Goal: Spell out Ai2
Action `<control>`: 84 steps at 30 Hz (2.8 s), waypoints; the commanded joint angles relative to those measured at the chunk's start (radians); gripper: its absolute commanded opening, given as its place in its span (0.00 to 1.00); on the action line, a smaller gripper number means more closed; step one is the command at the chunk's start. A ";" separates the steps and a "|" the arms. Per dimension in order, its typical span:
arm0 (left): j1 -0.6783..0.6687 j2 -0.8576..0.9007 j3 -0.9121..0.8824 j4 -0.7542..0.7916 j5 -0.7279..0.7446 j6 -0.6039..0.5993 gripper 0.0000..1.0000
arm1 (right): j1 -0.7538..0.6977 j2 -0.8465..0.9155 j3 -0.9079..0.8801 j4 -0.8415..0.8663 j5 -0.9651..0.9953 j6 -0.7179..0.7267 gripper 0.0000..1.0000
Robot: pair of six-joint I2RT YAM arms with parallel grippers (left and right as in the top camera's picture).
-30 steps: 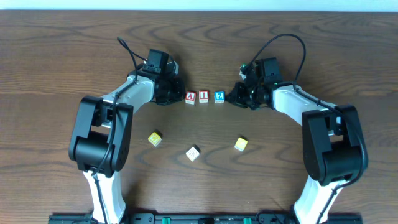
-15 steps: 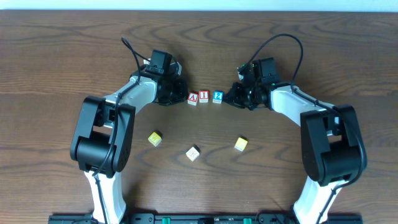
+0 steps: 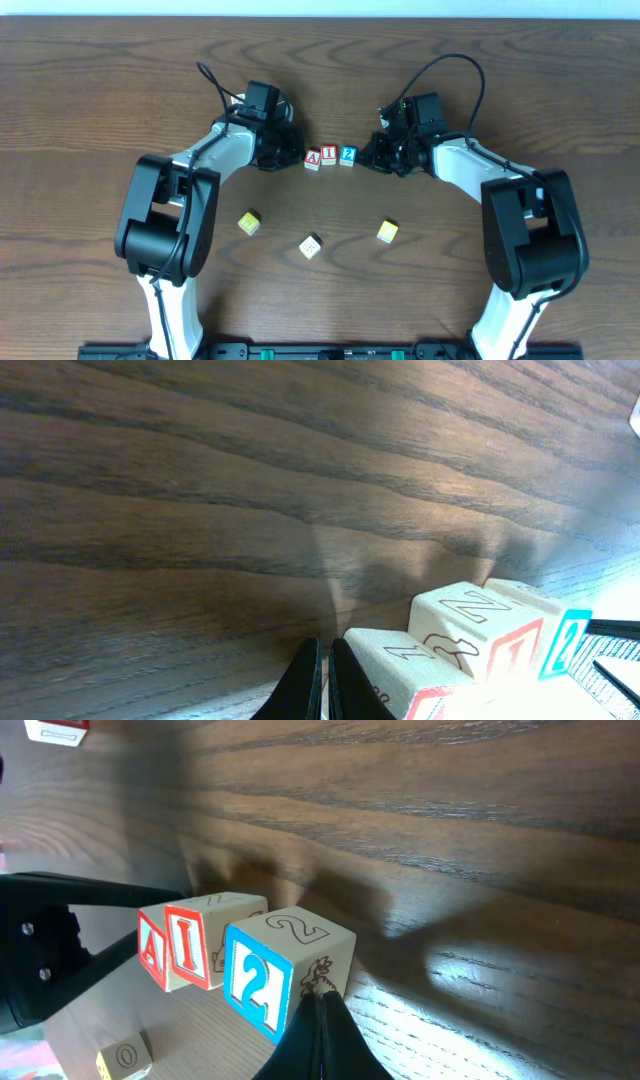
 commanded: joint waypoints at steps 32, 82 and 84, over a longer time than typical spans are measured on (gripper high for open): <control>-0.024 0.027 -0.005 -0.030 -0.105 -0.071 0.06 | -0.020 0.002 0.002 -0.017 -0.051 -0.027 0.02; -0.208 -0.053 -0.004 -0.147 -0.374 0.180 0.06 | -0.039 0.001 0.008 -0.120 -0.082 -0.092 0.02; -0.208 -0.053 -0.004 -0.136 -0.375 0.180 0.06 | -0.039 0.001 0.008 -0.122 -0.081 -0.092 0.02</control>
